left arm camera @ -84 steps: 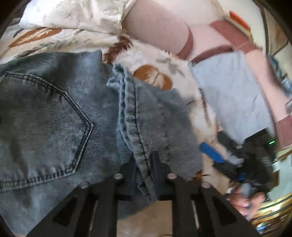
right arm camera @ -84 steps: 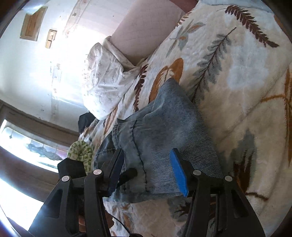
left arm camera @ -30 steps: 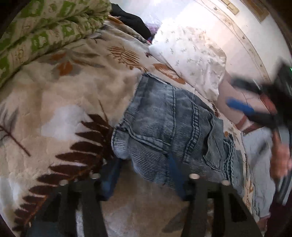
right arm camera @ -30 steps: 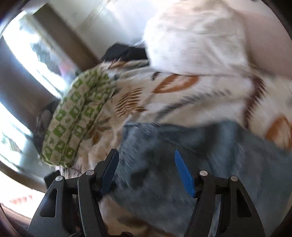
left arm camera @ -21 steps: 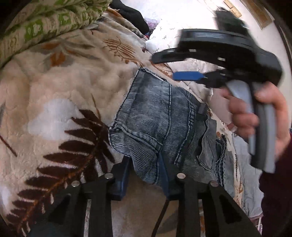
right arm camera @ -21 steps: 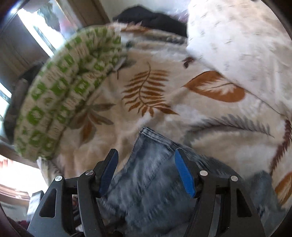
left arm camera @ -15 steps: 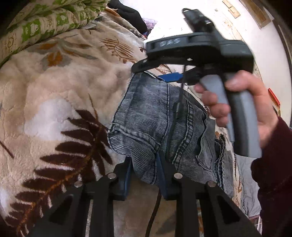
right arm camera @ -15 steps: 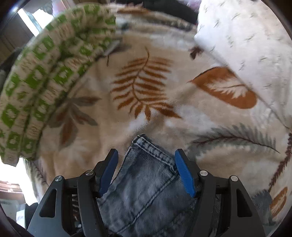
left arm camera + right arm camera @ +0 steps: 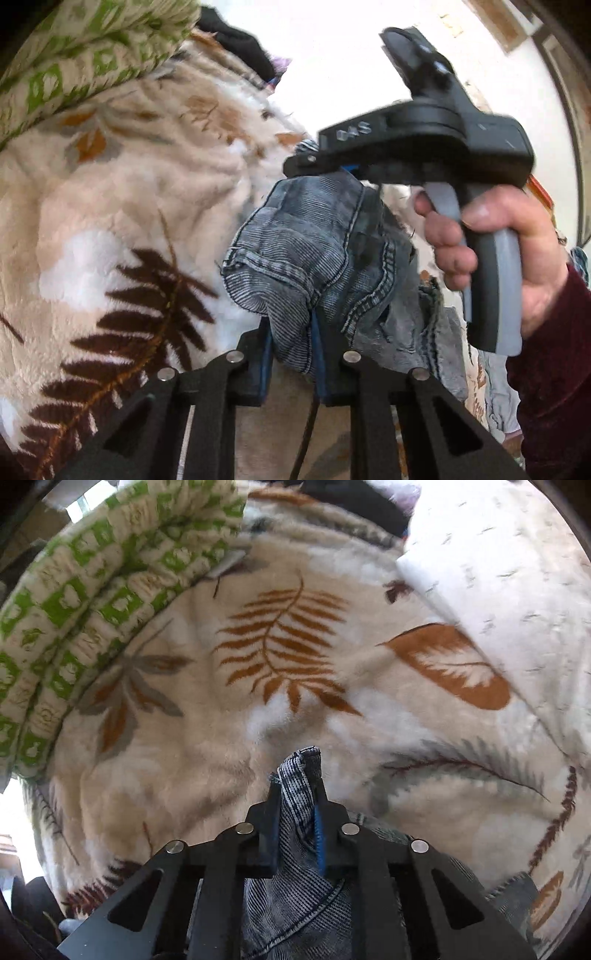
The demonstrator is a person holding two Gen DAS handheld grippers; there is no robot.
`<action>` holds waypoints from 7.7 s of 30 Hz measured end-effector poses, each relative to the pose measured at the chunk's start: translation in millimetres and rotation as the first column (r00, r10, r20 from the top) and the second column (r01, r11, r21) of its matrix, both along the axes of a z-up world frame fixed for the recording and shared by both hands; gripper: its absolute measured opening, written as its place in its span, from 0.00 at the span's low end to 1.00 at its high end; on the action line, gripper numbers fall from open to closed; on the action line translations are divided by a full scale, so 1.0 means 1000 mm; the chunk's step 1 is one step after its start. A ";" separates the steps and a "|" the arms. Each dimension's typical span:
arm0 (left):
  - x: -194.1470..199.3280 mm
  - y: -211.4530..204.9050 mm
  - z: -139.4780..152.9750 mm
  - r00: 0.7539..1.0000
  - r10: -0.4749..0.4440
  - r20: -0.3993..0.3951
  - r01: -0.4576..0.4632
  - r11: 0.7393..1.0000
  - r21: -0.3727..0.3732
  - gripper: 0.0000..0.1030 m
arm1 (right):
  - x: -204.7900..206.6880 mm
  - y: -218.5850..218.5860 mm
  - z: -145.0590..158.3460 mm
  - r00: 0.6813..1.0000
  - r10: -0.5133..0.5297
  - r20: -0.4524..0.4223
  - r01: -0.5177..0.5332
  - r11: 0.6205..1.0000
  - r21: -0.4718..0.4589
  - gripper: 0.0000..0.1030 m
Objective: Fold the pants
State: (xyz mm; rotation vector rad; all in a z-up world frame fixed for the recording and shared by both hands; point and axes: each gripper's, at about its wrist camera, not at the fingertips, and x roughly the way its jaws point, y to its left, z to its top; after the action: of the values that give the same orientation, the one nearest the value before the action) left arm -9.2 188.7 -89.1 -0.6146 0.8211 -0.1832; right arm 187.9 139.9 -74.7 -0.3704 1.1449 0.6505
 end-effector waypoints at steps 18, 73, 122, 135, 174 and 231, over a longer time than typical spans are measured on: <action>-0.022 -0.169 0.081 0.848 -0.465 0.255 0.426 0.884 0.194 0.15 | -0.054 -0.201 0.103 0.963 -0.224 0.149 0.172 0.939 0.298 0.11; 0.046 -0.266 0.036 0.897 -0.438 -0.065 0.408 0.760 0.506 0.55 | -0.157 -0.384 0.021 0.797 -0.604 -0.012 0.515 0.670 0.535 0.51; 0.028 -0.281 0.097 0.938 -0.287 0.196 0.056 0.681 0.730 1.00 | -0.173 -0.425 0.033 0.667 -0.745 -0.004 0.567 0.504 0.651 0.67; 0.071 -0.284 0.078 0.960 -0.251 0.128 0.072 0.658 0.749 1.00 | -0.151 -0.423 0.035 0.702 -0.712 -0.039 0.533 0.488 0.691 0.67; 0.140 -0.303 0.025 0.971 -0.235 -0.040 0.197 0.694 0.693 1.00 | -0.123 -0.454 -0.024 0.617 -0.637 -0.463 0.721 0.222 0.656 0.74; 0.073 -0.251 0.025 0.944 -0.310 -0.109 0.327 0.859 0.394 1.00 | -0.132 -0.491 -0.036 0.473 -0.737 -0.482 0.857 0.259 0.445 0.74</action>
State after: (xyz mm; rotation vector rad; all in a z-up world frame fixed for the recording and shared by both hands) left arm 64.0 -62.4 -63.7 -0.0822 0.9665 -0.2922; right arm 56.2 -350.7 -110.7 0.9129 1.0177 0.0855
